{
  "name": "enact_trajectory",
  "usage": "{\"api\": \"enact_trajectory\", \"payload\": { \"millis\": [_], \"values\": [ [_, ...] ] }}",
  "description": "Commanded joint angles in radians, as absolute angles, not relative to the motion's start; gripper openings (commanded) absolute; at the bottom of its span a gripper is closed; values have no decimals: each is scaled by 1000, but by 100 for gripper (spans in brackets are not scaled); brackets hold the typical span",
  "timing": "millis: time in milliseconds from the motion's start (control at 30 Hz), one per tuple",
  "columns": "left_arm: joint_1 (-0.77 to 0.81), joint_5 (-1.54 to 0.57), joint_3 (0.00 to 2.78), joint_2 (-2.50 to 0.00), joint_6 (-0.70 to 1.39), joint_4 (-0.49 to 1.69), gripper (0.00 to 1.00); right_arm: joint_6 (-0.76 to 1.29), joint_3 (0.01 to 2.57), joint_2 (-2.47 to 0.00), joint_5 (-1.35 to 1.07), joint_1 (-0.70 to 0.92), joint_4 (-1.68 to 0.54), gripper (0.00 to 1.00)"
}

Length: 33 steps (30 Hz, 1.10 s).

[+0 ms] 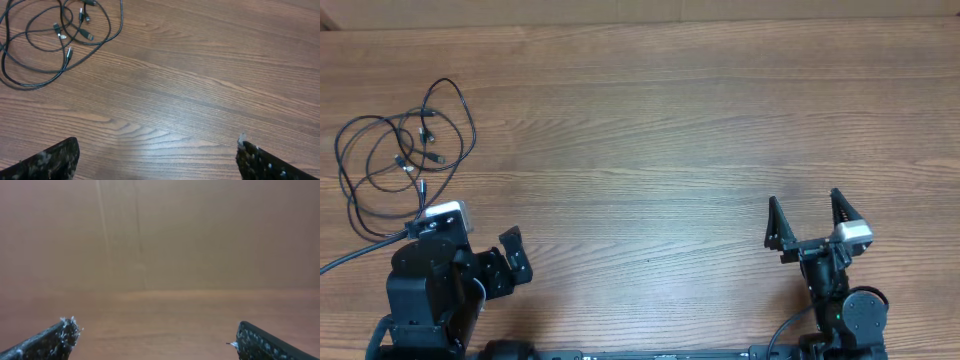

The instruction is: Untangle cables

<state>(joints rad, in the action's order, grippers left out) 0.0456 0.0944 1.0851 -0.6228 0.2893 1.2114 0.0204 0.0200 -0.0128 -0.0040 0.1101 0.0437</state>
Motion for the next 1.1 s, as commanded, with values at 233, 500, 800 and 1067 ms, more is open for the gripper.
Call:
{"api": "enact_trajectory", "payload": {
  "millis": [233, 500, 800, 1067],
  "values": [
    [45, 104, 1080, -623, 300, 1209, 100, -31, 8, -3, -9, 76, -84, 100],
    [45, 104, 1080, -623, 300, 1209, 100, -31, 8, -3, -9, 76, -84, 100],
    [45, 104, 1080, -623, 300, 1209, 100, -31, 8, -3, -9, 76, -84, 100],
    [45, 104, 1080, -623, 300, 1209, 100, -31, 8, -3, -9, 76, -84, 100]
  ]
}}
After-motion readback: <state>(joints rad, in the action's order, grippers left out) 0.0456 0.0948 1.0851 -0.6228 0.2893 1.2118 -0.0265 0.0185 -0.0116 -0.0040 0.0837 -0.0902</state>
